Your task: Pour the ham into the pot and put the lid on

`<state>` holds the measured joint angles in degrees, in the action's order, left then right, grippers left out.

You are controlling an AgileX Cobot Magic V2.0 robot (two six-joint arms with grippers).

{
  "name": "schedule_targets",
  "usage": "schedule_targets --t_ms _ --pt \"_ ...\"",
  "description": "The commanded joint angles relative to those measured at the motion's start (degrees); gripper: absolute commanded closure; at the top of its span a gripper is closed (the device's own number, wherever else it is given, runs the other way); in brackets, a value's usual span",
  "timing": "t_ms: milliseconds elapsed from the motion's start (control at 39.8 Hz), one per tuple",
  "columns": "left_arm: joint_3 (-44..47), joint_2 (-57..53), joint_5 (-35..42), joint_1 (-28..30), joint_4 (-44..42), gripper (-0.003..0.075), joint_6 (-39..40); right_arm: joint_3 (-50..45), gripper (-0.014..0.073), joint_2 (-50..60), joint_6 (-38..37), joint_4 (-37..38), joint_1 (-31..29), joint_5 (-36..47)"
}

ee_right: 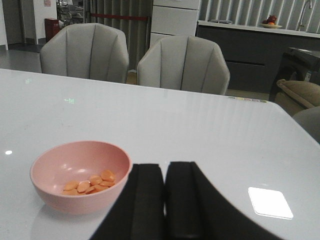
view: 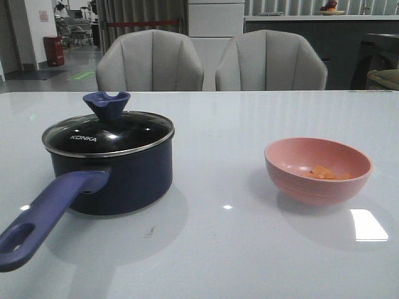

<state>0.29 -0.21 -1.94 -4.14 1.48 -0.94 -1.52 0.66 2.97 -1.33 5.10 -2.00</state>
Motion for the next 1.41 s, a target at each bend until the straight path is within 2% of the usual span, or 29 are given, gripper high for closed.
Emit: schedule_targets --t_ms 0,654,830,880,981,1031,1081,1383 --pt "1.2 -1.1 4.5 0.1 0.1 0.0607 0.4 0.3 0.0436 1.1 0.3 0.8 -0.4 4.5" --pt "1.2 -1.1 5.4 0.1 0.1 0.0607 0.4 0.3 0.0436 1.1 0.3 0.8 -0.4 4.5" --pt "1.2 -1.1 13.0 0.1 0.1 0.0607 0.4 0.3 0.0436 1.1 0.3 0.8 -0.4 4.5" --pt "1.2 -1.1 16.9 0.1 0.1 0.0607 0.4 0.3 0.0436 1.1 0.3 0.8 -0.4 4.5" --pt "1.0 -1.1 29.9 0.1 0.5 0.0607 0.4 0.3 0.0436 1.1 0.3 0.8 -0.4 4.5" --pt "0.3 -1.1 32.4 0.1 1.0 0.0607 0.4 0.3 0.0436 1.1 0.3 0.8 -0.4 4.5" --pt "-1.9 -1.0 29.9 0.1 2.4 0.0607 0.4 0.3 0.0436 1.1 0.3 0.8 -0.4 4.5" --pt "-22.1 9.2 -3.7 0.1 2.8 0.0607 0.4 0.3 0.0436 1.1 0.3 0.8 -0.4 4.5"
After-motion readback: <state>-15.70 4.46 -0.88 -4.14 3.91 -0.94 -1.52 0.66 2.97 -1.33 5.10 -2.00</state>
